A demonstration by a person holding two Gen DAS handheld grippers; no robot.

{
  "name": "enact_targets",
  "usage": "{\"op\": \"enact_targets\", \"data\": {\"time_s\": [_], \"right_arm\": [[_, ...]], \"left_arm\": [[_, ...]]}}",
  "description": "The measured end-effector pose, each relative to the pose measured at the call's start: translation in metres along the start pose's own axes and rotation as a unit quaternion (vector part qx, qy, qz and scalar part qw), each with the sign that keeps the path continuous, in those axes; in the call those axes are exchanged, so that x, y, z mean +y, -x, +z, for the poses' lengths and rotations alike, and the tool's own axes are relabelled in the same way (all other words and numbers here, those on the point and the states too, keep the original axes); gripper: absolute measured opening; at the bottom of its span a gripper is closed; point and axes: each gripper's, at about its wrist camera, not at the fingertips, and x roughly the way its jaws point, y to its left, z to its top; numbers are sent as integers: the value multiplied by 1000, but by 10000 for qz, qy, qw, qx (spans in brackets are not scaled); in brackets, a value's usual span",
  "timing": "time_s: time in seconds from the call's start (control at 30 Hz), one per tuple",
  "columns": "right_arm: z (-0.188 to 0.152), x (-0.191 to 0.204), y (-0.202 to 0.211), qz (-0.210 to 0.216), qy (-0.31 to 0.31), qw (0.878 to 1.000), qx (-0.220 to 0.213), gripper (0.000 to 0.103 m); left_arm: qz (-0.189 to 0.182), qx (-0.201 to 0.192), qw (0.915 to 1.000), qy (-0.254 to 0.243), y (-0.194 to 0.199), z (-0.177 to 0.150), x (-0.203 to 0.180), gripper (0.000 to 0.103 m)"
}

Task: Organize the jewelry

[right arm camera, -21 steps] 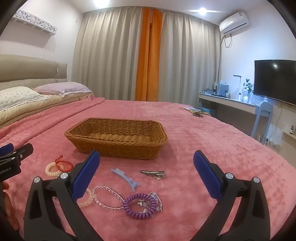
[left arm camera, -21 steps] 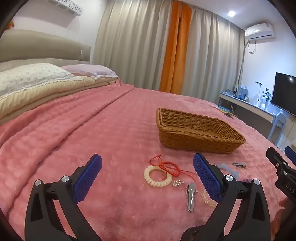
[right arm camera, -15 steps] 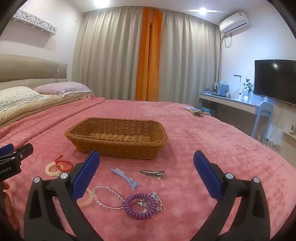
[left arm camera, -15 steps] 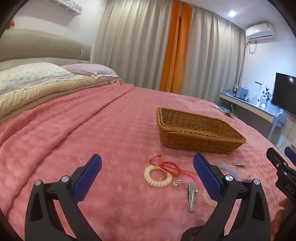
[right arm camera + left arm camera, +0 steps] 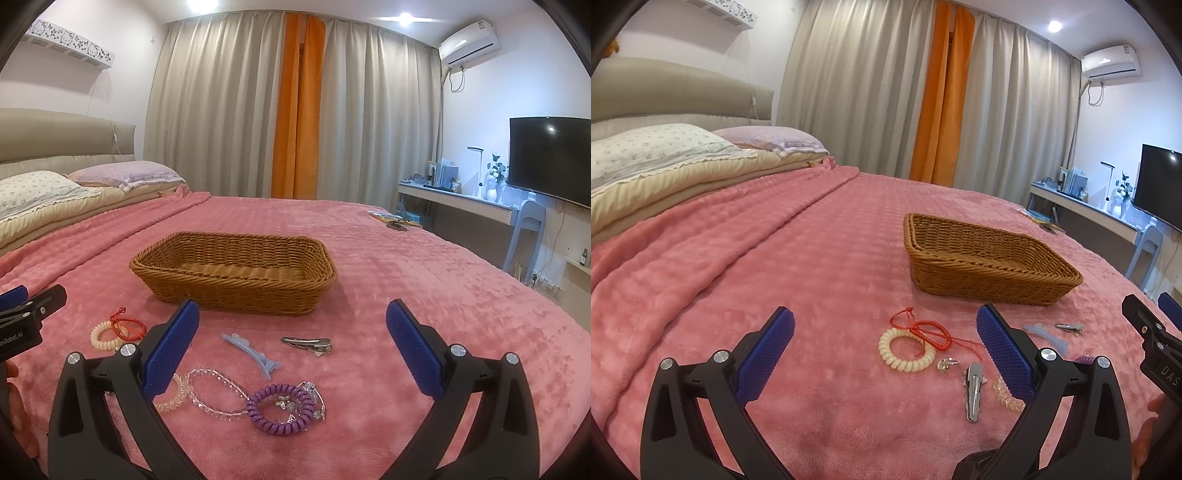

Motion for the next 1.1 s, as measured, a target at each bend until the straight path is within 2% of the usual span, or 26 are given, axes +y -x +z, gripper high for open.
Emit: {"op": "enact_targets", "data": {"time_s": [0.13, 0.23, 0.4, 0.5, 0.6, 0.7, 0.87, 0.97, 1.1], "right_arm": [[0, 0, -2, -22, -36, 10000, 74, 96], [0, -7, -4, 3, -115, 9998, 142, 95], [2, -18, -11, 231, -296, 9976, 577, 76], [4, -30, -19, 552, -432, 9937, 875, 68], [2, -34, -23, 617, -303, 9940, 848, 59], [-3, -35, -27, 749, -319, 9904, 1118, 54], [-8, -41, -35, 622, -172, 9845, 1633, 45], [-5, -51, -46, 480, -165, 9816, 1840, 39], [2, -68, -71, 507, -262, 9748, 2157, 37]], "left_arm": [[-51, 38, 9999, 102, 2, 1, 5, 96], [-373, 310, 9985, 241, 6, 2, 13, 96], [-849, 963, 9917, 7, 23, -2, 13, 95], [-1088, 1159, 9871, -176, 38, -10, 7, 95], [-1252, 1417, 9814, -340, 44, -19, -2, 88], [-1447, 1729, 9737, -324, 38, -28, -5, 78], [-1488, 2046, 9665, -444, 22, -41, -11, 62], [-1494, 2193, 9631, -443, 15, -47, -12, 58], [-1410, 2295, 9623, -372, 8, -52, -13, 58]]}}
